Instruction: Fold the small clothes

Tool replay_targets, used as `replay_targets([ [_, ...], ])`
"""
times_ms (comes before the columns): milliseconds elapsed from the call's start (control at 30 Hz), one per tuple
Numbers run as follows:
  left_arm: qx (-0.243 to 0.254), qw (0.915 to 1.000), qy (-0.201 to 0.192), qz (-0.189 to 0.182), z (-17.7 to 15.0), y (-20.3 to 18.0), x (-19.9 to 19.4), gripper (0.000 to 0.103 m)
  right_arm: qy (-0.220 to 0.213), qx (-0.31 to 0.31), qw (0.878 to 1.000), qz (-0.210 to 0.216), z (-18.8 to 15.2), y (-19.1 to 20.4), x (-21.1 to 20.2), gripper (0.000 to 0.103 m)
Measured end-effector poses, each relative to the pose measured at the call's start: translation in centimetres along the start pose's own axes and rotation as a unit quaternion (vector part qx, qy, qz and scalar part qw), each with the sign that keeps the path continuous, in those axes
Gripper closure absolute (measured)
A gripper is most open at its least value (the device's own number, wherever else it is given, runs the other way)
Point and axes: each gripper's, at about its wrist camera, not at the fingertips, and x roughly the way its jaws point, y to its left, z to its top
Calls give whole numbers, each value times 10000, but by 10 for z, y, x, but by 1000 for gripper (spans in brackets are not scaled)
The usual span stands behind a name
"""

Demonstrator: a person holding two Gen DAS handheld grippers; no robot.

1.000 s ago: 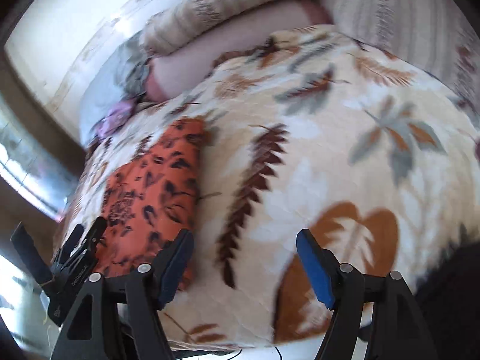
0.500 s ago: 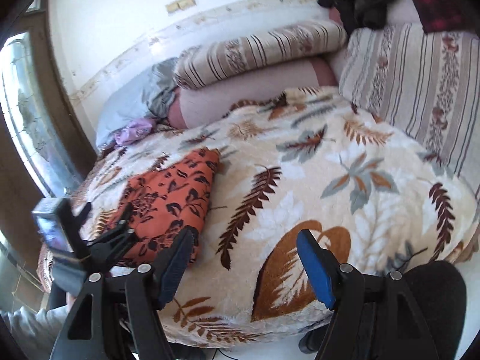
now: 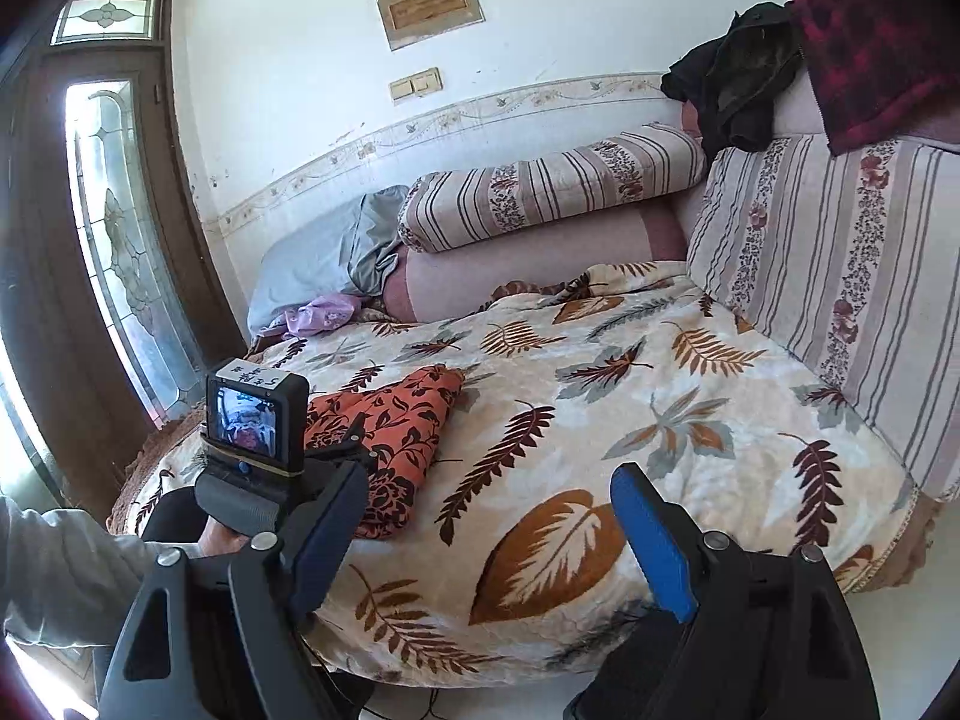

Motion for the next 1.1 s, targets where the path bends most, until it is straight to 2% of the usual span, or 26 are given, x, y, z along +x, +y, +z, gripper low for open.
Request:
replay_targets([
  [167, -161, 9997, 202, 39, -2, 4, 11, 3, -56, 233, 9996, -130, 0, -9, -8, 18],
  [367, -575, 9978, 319, 53, -6, 20, 17, 3, -33, -23, 10000, -90, 8, 9, -6, 18],
  [700, -864, 9959, 231, -154, -8, 28, 18, 3, 110, -471, 9988, 37, 4, 45, 1, 18],
  [1100, -1236, 9917, 159, -303, -7, 41, 15, 3, 172, -620, 9979, 55, 0, 65, 6, 18],
])
